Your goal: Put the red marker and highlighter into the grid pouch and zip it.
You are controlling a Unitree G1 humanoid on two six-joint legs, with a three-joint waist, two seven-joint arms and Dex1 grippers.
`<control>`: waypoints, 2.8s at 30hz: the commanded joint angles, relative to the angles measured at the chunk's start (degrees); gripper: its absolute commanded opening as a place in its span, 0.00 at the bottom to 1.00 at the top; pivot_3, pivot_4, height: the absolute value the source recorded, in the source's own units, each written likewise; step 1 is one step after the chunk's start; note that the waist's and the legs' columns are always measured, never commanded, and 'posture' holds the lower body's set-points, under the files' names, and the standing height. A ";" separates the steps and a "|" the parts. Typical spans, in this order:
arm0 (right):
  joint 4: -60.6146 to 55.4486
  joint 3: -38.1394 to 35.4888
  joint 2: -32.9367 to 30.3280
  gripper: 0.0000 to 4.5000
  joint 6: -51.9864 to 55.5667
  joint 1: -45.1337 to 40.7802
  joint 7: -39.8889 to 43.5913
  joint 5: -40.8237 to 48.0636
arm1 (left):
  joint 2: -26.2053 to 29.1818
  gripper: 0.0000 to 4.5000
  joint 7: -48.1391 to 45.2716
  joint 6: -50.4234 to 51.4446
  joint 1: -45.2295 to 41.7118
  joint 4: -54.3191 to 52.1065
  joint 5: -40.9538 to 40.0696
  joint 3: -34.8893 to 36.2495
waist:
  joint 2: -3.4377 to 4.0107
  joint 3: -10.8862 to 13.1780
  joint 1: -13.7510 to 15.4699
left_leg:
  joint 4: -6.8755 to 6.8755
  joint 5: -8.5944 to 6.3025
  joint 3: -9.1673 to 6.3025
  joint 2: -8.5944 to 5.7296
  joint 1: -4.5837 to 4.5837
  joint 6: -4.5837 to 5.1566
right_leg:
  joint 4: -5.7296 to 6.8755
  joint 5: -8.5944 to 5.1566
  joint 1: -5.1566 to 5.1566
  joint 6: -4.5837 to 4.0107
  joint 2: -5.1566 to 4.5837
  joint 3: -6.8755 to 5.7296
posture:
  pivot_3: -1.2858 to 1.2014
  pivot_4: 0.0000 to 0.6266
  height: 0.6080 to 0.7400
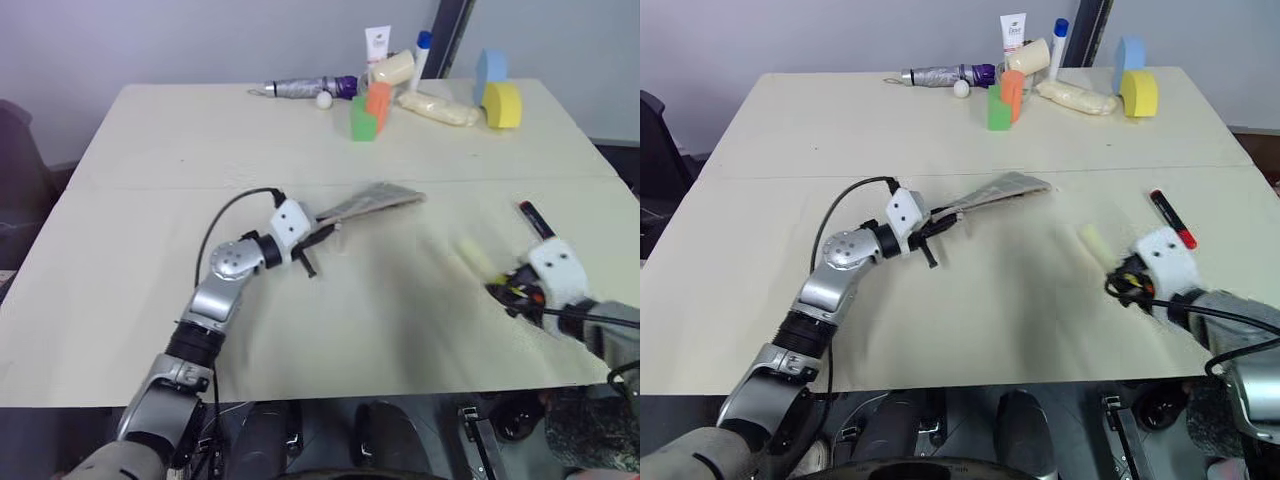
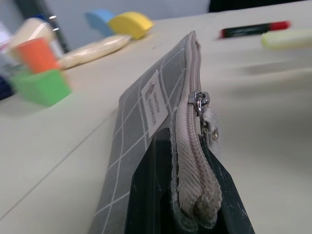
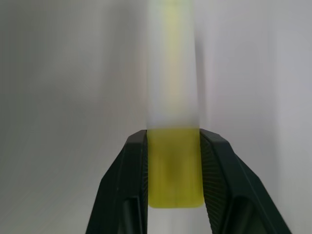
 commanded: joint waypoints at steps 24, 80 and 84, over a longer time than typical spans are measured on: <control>8.37 16.74 4.64 0.19 -2.09 -19.28 -2.90 -1.55 | 2.11 0.00 -0.27 4.23 5.78 -12.10 -0.64 0.14 | -0.05 0.03 -0.15 | 0.09 0.13 0.03 0.00 0.00 -0.22 | 0.00 0.01 0.05 0.00 -0.06 -0.01 | 0.52 0.24 1.00; -2.32 30.38 -6.77 0.75 -5.28 -24.60 13.90 -7.05 | 10.25 0.00 -17.24 -1.62 7.96 -16.45 -0.63 -5.40 | -0.02 0.02 -0.21 | 0.09 0.03 0.02 0.05 -0.02 -0.10 | -0.04 0.01 0.00 -0.01 -0.15 0.00 | 0.52 0.24 1.00; -3.69 20.99 -6.59 0.96 -4.59 -21.37 14.51 -2.58 | 8.42 0.00 -14.54 2.39 8.08 -16.21 -2.82 -3.73 | -0.03 0.03 -0.17 | 0.10 0.04 0.02 0.04 -0.01 -0.11 | -0.04 0.01 0.04 -0.01 -0.15 0.00 | 0.52 0.24 1.00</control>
